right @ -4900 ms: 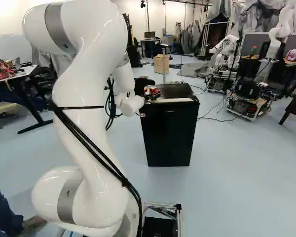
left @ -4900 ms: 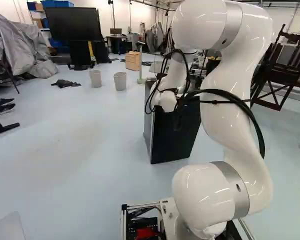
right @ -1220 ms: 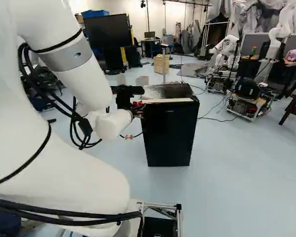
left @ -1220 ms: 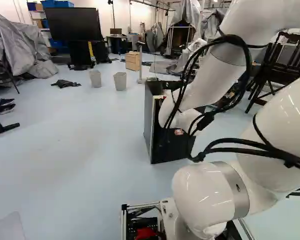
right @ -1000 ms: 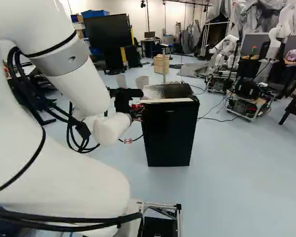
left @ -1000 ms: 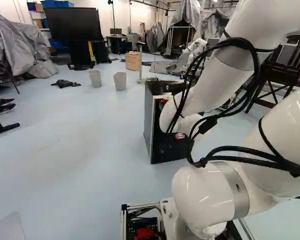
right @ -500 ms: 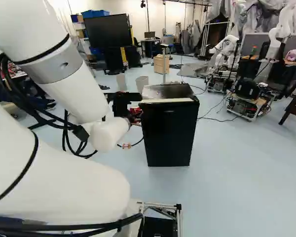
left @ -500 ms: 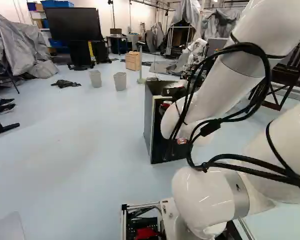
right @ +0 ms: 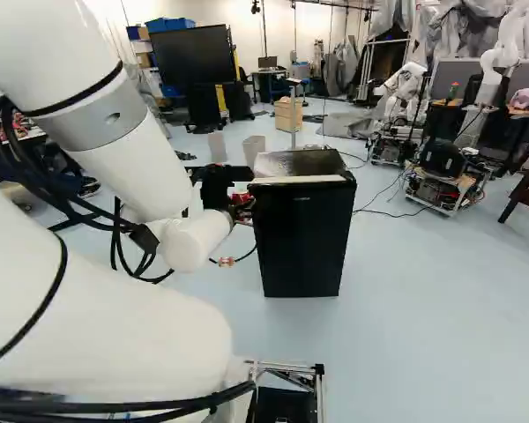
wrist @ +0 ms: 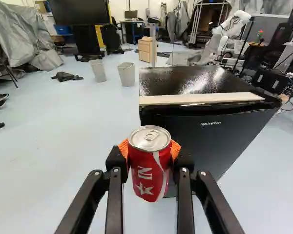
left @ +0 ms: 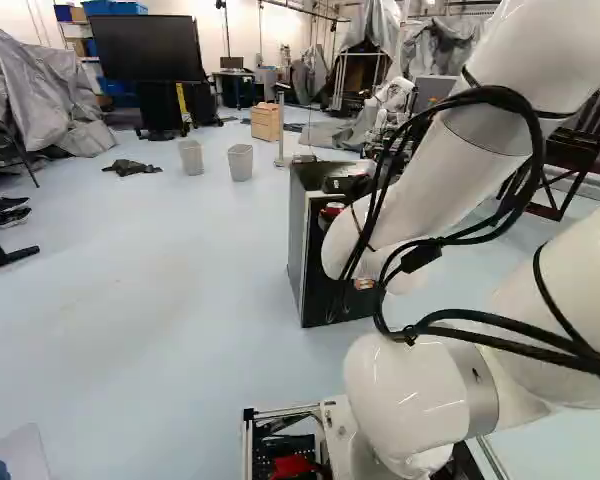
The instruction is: Grab a drink from the fridge
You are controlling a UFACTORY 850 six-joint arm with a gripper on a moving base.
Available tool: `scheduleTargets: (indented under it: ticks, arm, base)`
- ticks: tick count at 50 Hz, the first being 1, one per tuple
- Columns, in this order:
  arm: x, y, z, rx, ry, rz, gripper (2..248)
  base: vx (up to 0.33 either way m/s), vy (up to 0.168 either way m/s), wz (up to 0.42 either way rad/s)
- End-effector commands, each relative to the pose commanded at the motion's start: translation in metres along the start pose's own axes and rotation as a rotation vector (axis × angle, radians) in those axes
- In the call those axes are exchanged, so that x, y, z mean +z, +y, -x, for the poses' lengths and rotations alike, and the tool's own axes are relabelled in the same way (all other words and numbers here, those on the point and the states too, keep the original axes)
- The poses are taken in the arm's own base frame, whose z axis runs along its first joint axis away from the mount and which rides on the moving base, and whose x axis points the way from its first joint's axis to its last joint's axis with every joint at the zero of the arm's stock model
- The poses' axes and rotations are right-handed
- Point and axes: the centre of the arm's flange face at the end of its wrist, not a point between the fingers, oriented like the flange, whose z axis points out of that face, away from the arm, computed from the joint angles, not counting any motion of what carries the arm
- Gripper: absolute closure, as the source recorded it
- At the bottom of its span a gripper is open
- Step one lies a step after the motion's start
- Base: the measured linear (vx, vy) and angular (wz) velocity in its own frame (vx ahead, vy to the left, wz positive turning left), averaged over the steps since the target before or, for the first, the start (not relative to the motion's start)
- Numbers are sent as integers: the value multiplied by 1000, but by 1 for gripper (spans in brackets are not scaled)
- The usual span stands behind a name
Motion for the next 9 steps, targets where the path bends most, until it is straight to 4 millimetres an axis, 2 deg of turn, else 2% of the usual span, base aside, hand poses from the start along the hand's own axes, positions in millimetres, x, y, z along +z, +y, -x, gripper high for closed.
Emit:
scheduleTargets:
  ticks: [9]
  arm:
    - [0, 0, 0, 0, 0, 0, 150]
  base:
    - [0, 0, 0]
